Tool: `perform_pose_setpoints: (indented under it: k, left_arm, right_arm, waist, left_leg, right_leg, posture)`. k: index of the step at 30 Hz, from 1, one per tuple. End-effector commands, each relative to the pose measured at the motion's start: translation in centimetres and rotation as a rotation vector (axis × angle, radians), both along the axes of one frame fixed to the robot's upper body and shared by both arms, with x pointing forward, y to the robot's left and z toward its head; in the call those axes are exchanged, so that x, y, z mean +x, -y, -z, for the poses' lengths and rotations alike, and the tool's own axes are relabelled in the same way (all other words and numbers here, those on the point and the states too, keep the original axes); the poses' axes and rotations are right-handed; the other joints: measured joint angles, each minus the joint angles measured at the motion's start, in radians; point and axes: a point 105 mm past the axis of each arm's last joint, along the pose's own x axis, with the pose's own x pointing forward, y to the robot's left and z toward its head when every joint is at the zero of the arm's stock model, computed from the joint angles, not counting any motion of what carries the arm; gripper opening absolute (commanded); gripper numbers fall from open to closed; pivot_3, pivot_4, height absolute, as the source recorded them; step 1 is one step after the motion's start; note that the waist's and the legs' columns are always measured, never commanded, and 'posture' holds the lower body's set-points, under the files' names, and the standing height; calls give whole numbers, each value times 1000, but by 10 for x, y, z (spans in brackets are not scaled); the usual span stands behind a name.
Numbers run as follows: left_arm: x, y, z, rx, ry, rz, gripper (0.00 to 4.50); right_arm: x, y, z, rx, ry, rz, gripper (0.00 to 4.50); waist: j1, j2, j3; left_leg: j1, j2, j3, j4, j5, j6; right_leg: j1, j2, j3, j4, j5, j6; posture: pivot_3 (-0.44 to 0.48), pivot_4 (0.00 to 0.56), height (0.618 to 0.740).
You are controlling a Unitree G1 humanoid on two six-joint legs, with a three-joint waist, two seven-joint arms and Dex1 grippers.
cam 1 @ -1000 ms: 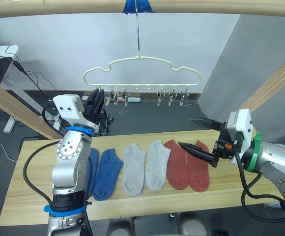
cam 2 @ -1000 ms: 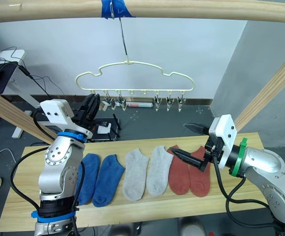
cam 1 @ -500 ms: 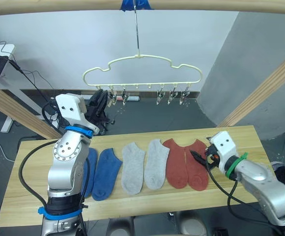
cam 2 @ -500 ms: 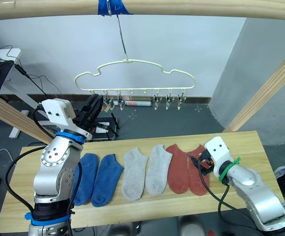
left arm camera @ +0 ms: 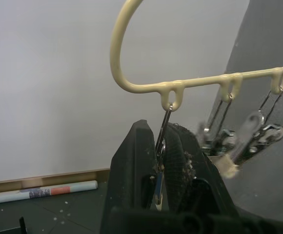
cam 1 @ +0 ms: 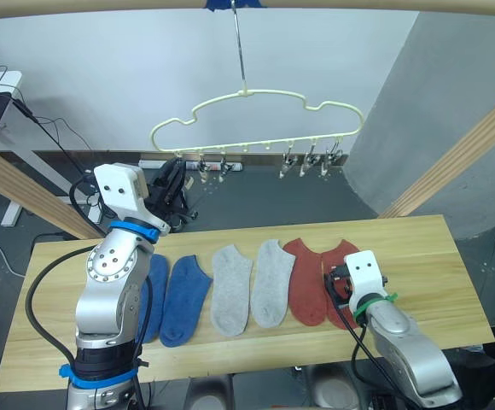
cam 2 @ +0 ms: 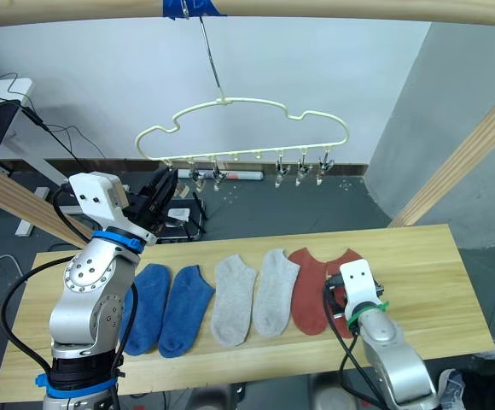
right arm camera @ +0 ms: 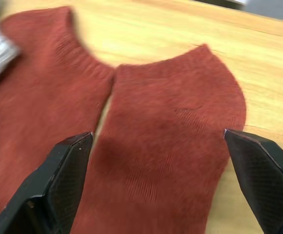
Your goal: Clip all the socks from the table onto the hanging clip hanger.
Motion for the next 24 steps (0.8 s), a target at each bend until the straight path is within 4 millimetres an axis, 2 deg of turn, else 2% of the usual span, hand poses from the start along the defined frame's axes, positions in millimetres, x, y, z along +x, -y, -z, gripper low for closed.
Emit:
perform_pose_setpoints:
  k: [1,8,9,12,18,22,24]
  left_arm:
    - [-6,3,-11,10,44,17,172]
    - [-6,3,-10,10,45,19,172]
    - [-6,2,-10,11,45,18,172]
    - [-6,1,-10,14,44,17,172]
    - [-6,3,-7,17,26,46,172]
    - [-5,2,-5,-37,-10,83,172]
    - [-8,4,-4,-32,-20,116,172]
  right_arm:
    - [3,9,1,16,-1,94,4500]
    - [-5,6,20,129,-134,183,4500]
    - [-5,6,22,117,-140,175,4313]
    - [-6,6,25,103,-149,165,3552]
    - [-5,13,28,116,-150,194,1402]
    - [-4,16,23,126,-128,197,26]
    - [-2,15,17,114,-103,169,0]
  waist:
    - [0,0,0]
    - [0,0,0]
    - [-1,0,0]
    - [0,0,0]
    - [0,0,0]
    - [0,0,0]
    - [0,0,0]
  left_leg:
    - [0,0,0,0,0,0]
    - [-1,0,0,0,0,0]
    - [-1,0,0,0,0,0]
    - [-1,0,0,0,0,0]
    - [-1,0,0,0,0,0]
    - [-1,0,0,0,0,0]
    - [-1,0,0,0,0,0]
  right_leg:
    - [0,0,0,0,0,0]
    - [-1,-1,0,0,3,-4]
    - [-1,-1,0,0,3,-4]
    - [-1,-1,-1,0,2,-4]
    - [-1,-1,-1,-1,2,-4]
    - [-1,-1,-1,-1,2,-4]
    - [-1,-1,-1,-1,2,-3]
  posture:
    - [-150,366,740]
    - [-149,362,740]
    - [-149,362,740]
    - [-147,360,740]
    - [-146,355,740]
    - [-144,351,740]
    - [-142,348,740]
